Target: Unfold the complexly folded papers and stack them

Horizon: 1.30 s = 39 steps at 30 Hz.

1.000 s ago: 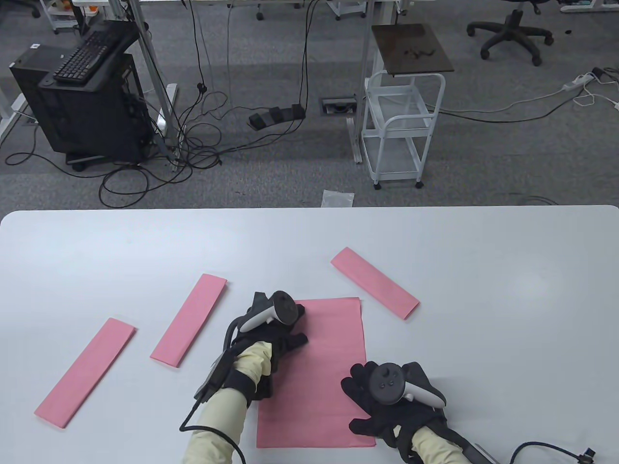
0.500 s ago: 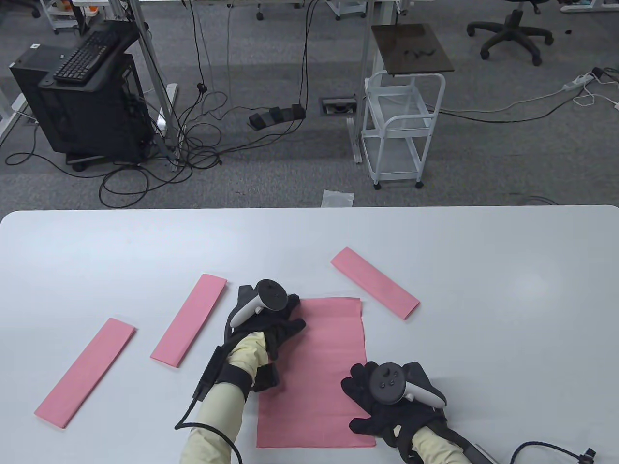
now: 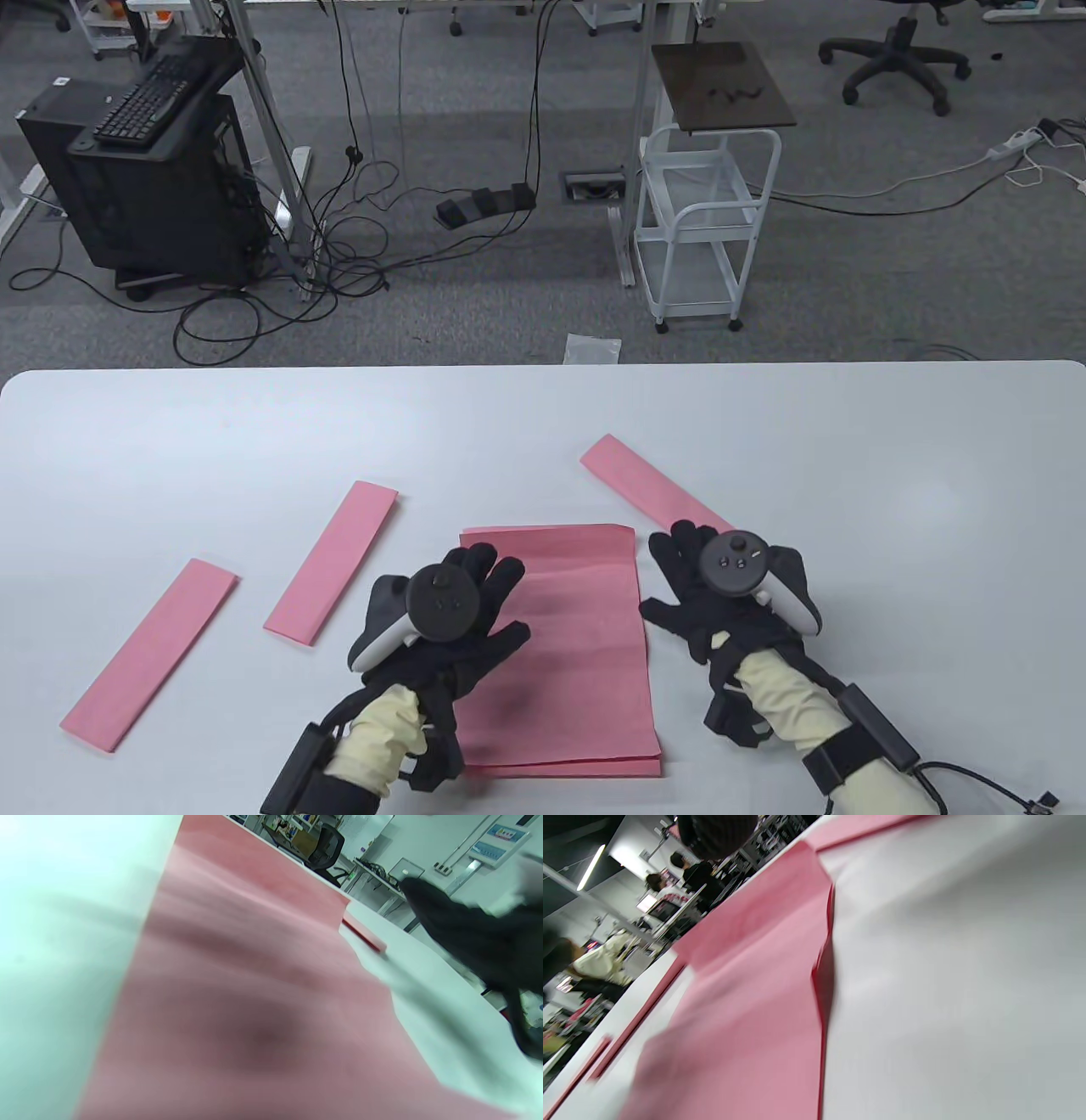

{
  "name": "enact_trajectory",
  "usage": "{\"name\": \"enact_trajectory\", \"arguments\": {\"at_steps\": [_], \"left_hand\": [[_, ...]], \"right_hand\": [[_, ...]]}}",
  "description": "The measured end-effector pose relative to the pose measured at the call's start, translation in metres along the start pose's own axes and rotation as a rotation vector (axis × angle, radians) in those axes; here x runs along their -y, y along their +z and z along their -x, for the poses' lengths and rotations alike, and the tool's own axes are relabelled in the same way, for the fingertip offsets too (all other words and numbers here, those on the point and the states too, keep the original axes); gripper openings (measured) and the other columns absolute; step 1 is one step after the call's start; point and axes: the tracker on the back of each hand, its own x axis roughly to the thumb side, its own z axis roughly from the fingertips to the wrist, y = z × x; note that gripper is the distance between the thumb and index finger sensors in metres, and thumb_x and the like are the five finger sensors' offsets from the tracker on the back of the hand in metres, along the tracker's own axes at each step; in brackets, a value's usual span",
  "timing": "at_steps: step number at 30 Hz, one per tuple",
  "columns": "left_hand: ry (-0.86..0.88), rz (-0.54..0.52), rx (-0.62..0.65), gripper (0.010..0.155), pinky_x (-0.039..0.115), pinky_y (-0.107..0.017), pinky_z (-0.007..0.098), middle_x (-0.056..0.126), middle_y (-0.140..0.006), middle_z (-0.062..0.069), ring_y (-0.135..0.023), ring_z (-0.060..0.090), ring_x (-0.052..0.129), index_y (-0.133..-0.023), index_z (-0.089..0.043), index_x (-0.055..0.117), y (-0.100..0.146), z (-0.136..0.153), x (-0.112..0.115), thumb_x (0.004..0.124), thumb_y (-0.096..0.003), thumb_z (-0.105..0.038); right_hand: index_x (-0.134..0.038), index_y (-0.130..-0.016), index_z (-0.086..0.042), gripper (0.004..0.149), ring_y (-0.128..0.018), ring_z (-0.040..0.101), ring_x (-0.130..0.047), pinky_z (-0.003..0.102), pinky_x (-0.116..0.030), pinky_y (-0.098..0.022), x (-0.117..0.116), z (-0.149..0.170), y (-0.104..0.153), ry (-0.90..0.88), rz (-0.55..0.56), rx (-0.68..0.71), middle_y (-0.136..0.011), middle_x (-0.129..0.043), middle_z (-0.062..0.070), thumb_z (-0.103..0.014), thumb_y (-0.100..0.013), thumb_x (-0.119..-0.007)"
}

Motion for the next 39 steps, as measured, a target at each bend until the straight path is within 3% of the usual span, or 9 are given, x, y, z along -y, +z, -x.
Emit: {"name": "enact_trajectory", "arguments": {"at_steps": [6, 12, 16, 19, 22, 25, 32, 36, 39], "left_hand": [[-0.011, -0.038, -0.029, 0.073, -0.009, -0.066, 0.056, -0.016, -0.110, -0.006, -0.103, 0.028, -0.016, -0.108, -0.037, 0.005, 0.039, 0.004, 0.026, 0.054, -0.0572, -0.055], [0.049, -0.124, -0.030, 0.073, -0.009, -0.065, 0.056, -0.014, -0.111, -0.006, -0.103, 0.028, -0.016, -0.108, -0.037, 0.006, 0.041, 0.009, 0.040, 0.055, -0.0570, -0.055], [0.056, -0.110, -0.031, 0.073, -0.009, -0.065, 0.055, -0.014, -0.111, -0.006, -0.102, 0.028, -0.016, -0.108, -0.037, 0.006, 0.040, 0.011, 0.042, 0.055, -0.0571, -0.054], [0.043, -0.106, -0.026, 0.073, -0.009, -0.065, 0.055, -0.014, -0.111, -0.006, -0.102, 0.028, -0.016, -0.108, -0.037, 0.006, 0.039, 0.011, 0.042, 0.055, -0.0571, -0.054], [0.049, -0.079, -0.023, 0.072, -0.009, -0.065, 0.055, -0.013, -0.111, -0.006, -0.102, 0.028, -0.016, -0.108, -0.037, 0.006, 0.037, 0.011, 0.046, 0.054, -0.0572, -0.054], [0.056, -0.062, -0.027, 0.072, -0.009, -0.065, 0.055, -0.013, -0.111, -0.006, -0.102, 0.028, -0.016, -0.108, -0.037, 0.006, 0.036, 0.012, 0.048, 0.054, -0.0572, -0.054], [0.052, -0.080, -0.033, 0.072, -0.009, -0.065, 0.055, -0.014, -0.111, -0.005, -0.102, 0.028, -0.017, -0.108, -0.037, 0.006, 0.038, 0.014, 0.047, 0.054, -0.0571, -0.054], [0.054, -0.072, -0.041, 0.072, -0.009, -0.065, 0.055, -0.014, -0.111, -0.005, -0.101, 0.028, -0.017, -0.108, -0.037, 0.006, 0.038, 0.014, 0.048, 0.054, -0.0571, -0.053], [0.057, -0.071, -0.036, 0.072, -0.009, -0.065, 0.055, -0.014, -0.111, -0.005, -0.101, 0.028, -0.017, -0.108, -0.037, 0.006, 0.038, 0.014, 0.048, 0.054, -0.0571, -0.053]], "right_hand": [[-0.015, -0.104, -0.043, 0.077, -0.102, 0.013, 0.013, 0.050, 0.012, -0.069, 0.028, -0.017, -0.061, 0.024, 0.040, -0.155, -0.112, 0.005, -0.017, -0.047, -0.050, -0.070], [-0.017, -0.104, -0.042, 0.080, -0.105, 0.015, 0.008, 0.051, 0.010, -0.070, 0.027, -0.020, -0.114, 0.046, 0.011, -0.337, -0.114, 0.000, -0.014, -0.045, -0.047, -0.074], [-0.015, -0.103, -0.044, 0.084, -0.105, 0.016, 0.008, 0.052, 0.009, -0.070, 0.019, -0.012, -0.135, 0.061, -0.018, -0.445, -0.113, 0.003, -0.014, -0.045, -0.045, -0.076], [-0.013, -0.102, -0.045, 0.085, -0.106, 0.018, 0.004, 0.053, 0.008, -0.070, 0.013, -0.007, -0.142, 0.108, -0.043, -0.495, -0.115, -0.002, -0.012, -0.044, -0.044, -0.075], [-0.014, -0.102, -0.045, 0.088, -0.107, 0.017, 0.002, 0.052, 0.009, -0.071, 0.017, -0.005, -0.144, 0.046, -0.026, -0.489, -0.115, -0.006, -0.013, -0.041, -0.043, -0.079], [-0.014, -0.102, -0.046, 0.090, -0.109, 0.019, -0.007, 0.052, 0.008, -0.072, 0.021, -0.008, -0.144, 0.137, 0.017, -0.467, -0.115, -0.017, -0.009, -0.040, -0.042, -0.080], [-0.013, -0.102, -0.045, 0.092, -0.100, 0.023, -0.029, 0.054, 0.001, -0.075, 0.026, -0.014, -0.145, 0.165, 0.104, -0.414, -0.098, -0.041, -0.004, -0.033, -0.042, -0.082], [-0.031, -0.105, -0.036, 0.078, -0.080, 0.028, -0.060, 0.057, -0.022, -0.077, 0.041, -0.016, -0.135, 0.169, 0.247, -0.373, -0.077, -0.066, -0.003, -0.028, -0.045, -0.080], [-0.051, -0.103, -0.029, 0.064, -0.072, 0.028, -0.069, 0.058, -0.033, -0.076, 0.058, -0.020, -0.119, 0.113, 0.335, -0.306, -0.069, -0.074, -0.001, -0.027, -0.045, -0.078]]}}
